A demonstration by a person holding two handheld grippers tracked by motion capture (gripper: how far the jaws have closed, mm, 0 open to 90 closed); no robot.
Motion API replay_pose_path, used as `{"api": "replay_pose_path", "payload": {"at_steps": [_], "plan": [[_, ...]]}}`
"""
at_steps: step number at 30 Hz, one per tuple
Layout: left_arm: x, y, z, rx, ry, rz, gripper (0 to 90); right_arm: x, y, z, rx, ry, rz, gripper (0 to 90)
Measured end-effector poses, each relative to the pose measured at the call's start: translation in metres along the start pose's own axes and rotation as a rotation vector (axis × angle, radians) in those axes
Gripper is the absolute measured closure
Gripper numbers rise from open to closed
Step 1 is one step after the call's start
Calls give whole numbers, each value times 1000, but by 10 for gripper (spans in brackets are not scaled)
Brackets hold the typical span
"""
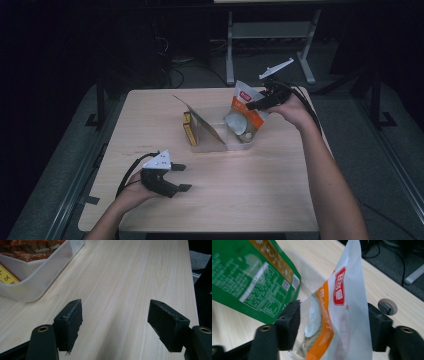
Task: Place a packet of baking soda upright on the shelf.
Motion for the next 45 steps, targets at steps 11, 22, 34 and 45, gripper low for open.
{"api": "replay_pose_path", "payload": {"at_steps": [11, 22, 34, 45], "plan": [[0, 1, -3, -7, 2, -6, 275, 7, 9, -25, 43, -55, -14, 169], [3, 1, -4, -12, 21, -3, 274, 27, 15, -52, 77, -124, 11, 153], [5, 3, -13, -16, 13, -72, 268, 77, 34, -66, 52, -171, 35, 164], [13, 3, -13, -42, 49, -82, 193, 114, 56, -56, 7, -154, 31, 170]]}}
Point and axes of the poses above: each handheld gripper's, and its own axes: z roughly forward along the jaws, x roughly out of its underside, y roughly to its left, the point moved 10 cm from there along z, roughly forward along the jaws, and after that the axes turned 4 degrees about x, right-handed, at the moved point
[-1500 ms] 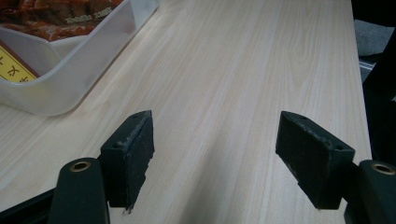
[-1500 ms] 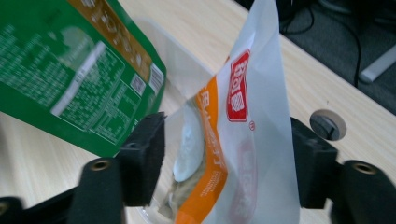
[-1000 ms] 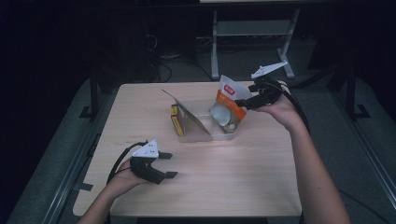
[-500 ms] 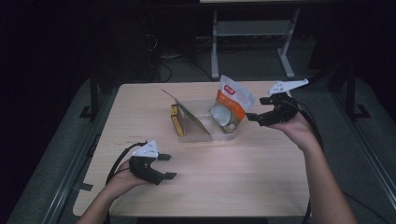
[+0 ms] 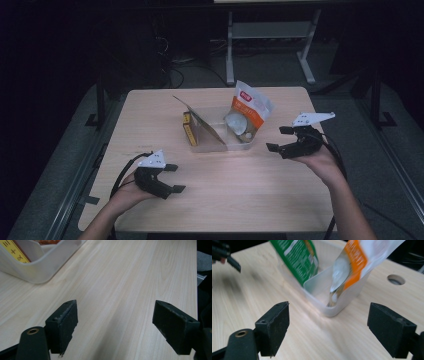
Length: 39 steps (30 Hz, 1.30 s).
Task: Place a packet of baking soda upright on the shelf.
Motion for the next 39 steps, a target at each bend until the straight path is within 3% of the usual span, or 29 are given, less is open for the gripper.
{"api": "replay_pose_path", "payload": {"at_steps": [6, 14, 28, 39], "plan": [[5, -3, 2, -9, -2, -8, 193, 19, 12, 8, -15, 33, -7, 158], [9, -5, 4, -11, 7, 4, 193, 34, 31, 14, -46, 30, -20, 158], [16, -16, 17, 31, 43, 42, 193, 46, 72, 45, -126, 74, -107, 158], [15, -28, 29, 61, 60, 72, 193, 51, 106, 61, -224, 109, -150, 161]]}}
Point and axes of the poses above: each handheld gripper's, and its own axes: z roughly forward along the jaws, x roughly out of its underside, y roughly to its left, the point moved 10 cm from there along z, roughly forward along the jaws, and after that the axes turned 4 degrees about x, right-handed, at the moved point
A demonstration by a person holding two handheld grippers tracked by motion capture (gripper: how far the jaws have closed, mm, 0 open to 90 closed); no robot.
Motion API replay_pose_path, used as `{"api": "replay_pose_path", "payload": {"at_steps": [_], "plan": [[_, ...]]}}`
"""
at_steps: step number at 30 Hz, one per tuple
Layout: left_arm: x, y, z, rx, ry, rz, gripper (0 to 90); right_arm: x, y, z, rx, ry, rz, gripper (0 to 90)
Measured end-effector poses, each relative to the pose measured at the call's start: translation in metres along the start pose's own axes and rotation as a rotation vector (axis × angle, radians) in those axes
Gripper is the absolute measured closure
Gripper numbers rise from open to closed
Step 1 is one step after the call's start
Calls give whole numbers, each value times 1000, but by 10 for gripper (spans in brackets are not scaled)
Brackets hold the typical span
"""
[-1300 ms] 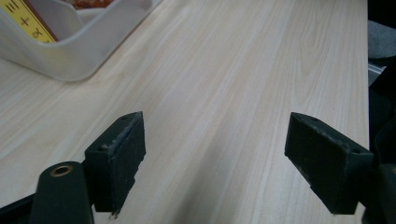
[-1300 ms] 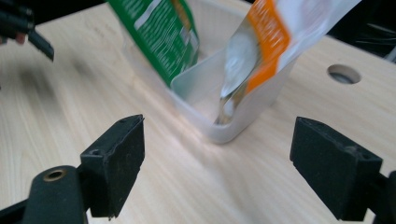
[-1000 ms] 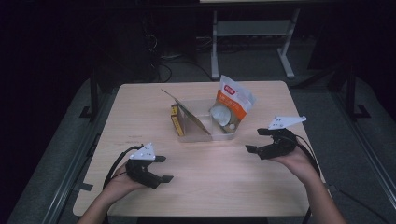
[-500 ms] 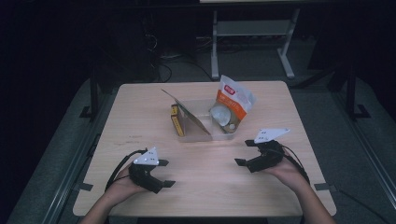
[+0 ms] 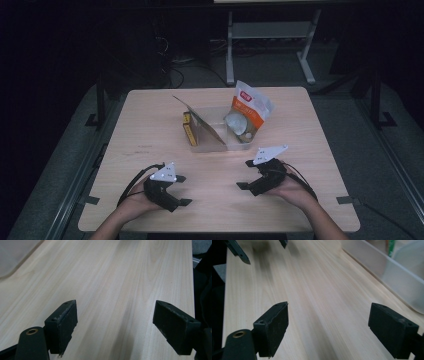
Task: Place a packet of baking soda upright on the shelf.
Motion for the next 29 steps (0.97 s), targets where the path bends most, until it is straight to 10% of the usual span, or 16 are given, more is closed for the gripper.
{"api": "replay_pose_path", "payload": {"at_steps": [29], "plan": [[4, -11, 12, 42, 58, 34, 195, 9, 21, 19, -40, 81, -110, 161]]}}
Point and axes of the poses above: each handheld gripper's, and its own axes: z roughly forward along the jaws, x roughly out of its underside, y roughly to its left, the point moved 10 cm from there along z, roughly forward along the jaws, and after that the axes turned 4 degrees about x, right-handed, at the moved point
